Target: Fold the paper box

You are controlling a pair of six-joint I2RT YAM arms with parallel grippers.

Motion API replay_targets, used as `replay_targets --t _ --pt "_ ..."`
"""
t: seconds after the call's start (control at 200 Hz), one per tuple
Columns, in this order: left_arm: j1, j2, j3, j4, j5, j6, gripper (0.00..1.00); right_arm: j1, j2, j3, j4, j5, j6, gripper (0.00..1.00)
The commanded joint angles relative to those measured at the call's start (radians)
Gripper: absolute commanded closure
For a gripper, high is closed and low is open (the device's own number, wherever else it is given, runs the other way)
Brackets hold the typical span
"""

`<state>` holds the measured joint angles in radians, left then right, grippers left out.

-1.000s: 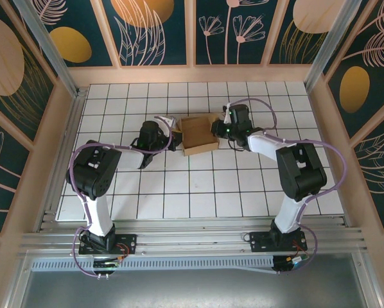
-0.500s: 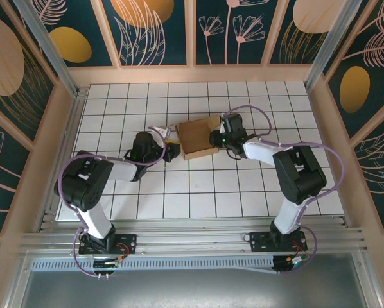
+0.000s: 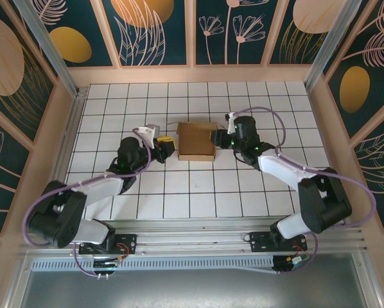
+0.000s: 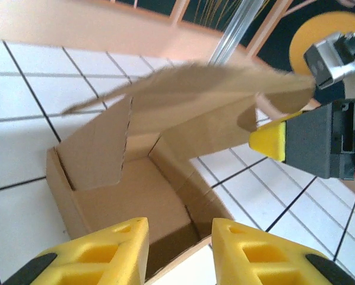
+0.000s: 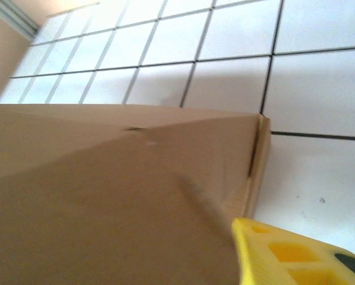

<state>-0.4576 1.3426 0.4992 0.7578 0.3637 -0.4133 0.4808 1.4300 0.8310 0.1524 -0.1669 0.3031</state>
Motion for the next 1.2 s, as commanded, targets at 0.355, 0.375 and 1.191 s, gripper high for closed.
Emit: replay_targets --t 0.355,0.375,1.191 --pt "0.168 0.099 0.552 -0.622 0.046 -0.455 0.45 -0.175 -0.095 0.295 -0.187 -0.19 0.262 0.38" --pt "0.177 0.125 0.571 -0.616 0.071 -0.459 0.43 -0.181 -0.062 0.342 -0.235 -0.196 0.249 0.38" --pt "0.104 0.597 0.701 -0.796 0.095 -0.15 0.59 -0.104 0.368 0.324 -0.346 -0.078 0.014 0.44"
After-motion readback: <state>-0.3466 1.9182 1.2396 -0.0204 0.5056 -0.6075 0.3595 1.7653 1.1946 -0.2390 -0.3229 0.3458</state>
